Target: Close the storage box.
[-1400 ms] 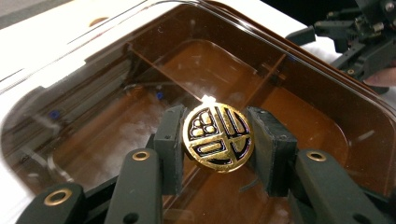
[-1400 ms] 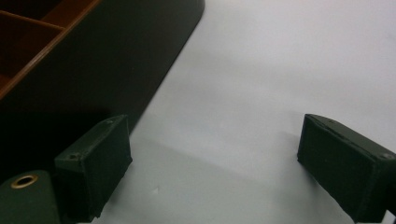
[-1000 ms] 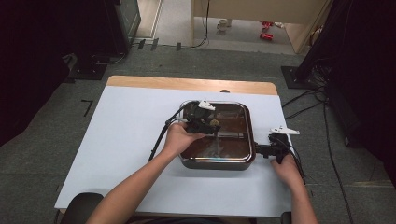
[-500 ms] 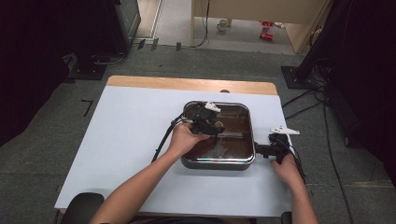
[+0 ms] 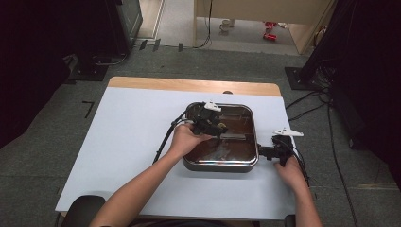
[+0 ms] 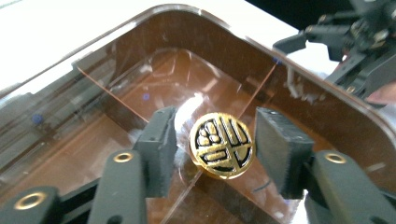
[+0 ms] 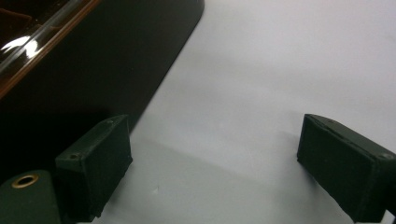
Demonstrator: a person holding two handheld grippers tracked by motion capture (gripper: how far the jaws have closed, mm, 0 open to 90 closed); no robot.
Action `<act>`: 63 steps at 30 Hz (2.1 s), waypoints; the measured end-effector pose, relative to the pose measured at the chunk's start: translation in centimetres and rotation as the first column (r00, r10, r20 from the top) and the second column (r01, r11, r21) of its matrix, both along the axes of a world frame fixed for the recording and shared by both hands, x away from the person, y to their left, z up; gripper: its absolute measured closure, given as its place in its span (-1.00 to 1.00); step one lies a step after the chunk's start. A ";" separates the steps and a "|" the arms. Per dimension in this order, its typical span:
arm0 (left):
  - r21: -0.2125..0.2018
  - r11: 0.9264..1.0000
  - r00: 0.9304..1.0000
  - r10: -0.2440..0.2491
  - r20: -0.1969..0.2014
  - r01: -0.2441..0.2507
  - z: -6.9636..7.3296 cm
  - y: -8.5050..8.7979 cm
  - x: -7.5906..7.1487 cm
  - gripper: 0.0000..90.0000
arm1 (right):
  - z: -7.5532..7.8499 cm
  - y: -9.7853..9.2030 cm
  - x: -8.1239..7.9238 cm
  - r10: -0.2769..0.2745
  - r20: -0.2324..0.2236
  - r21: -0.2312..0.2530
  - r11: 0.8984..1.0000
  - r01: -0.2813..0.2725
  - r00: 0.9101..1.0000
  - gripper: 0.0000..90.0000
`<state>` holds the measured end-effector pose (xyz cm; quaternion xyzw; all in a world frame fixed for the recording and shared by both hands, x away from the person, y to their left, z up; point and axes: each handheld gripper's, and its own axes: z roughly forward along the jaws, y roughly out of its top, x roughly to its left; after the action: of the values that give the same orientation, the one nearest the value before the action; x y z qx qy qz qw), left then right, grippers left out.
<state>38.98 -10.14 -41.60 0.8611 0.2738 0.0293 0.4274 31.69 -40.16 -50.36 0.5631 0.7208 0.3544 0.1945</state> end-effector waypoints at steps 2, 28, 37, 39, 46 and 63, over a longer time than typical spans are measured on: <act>-0.013 1.000 1.000 -0.003 -0.006 0.003 0.3 0.3 0.0 0.01 | 0.0 0.0 0.0 0.000 0.000 0.000 1.000 0.000 1.000 -0.79; -0.047 0.998 0.990 0.053 0.129 -0.047 2.8 8.8 -3.5 -0.38 | 0.0 -0.1 0.0 0.000 0.000 0.012 1.000 0.000 1.000 -0.79; -0.041 0.990 0.981 0.139 0.133 -0.134 1.7 12.7 -4.4 -0.39 | 0.0 0.0 0.0 0.004 0.000 0.002 1.000 -0.004 1.000 -0.80; -0.041 0.987 0.978 0.160 0.136 -0.156 1.3 13.6 -4.7 -0.39 | 0.0 0.0 0.0 0.004 0.000 0.002 1.000 -0.004 1.000 -0.80; -0.019 0.977 0.967 0.213 0.141 -0.212 -0.1 16.2 -5.2 -0.39 | 0.0 0.0 0.0 0.004 0.000 0.002 1.000 -0.004 1.000 -0.80; 0.089 0.949 0.950 0.292 0.106 -0.302 -5.8 19.9 -5.5 -0.46 | 0.0 0.0 0.0 0.004 0.000 0.002 1.000 -0.004 1.000 -0.80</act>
<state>33.43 9.79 -47.37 0.8289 0.3787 0.1470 0.3845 31.74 -40.20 -50.37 0.5618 0.7217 0.3554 0.1932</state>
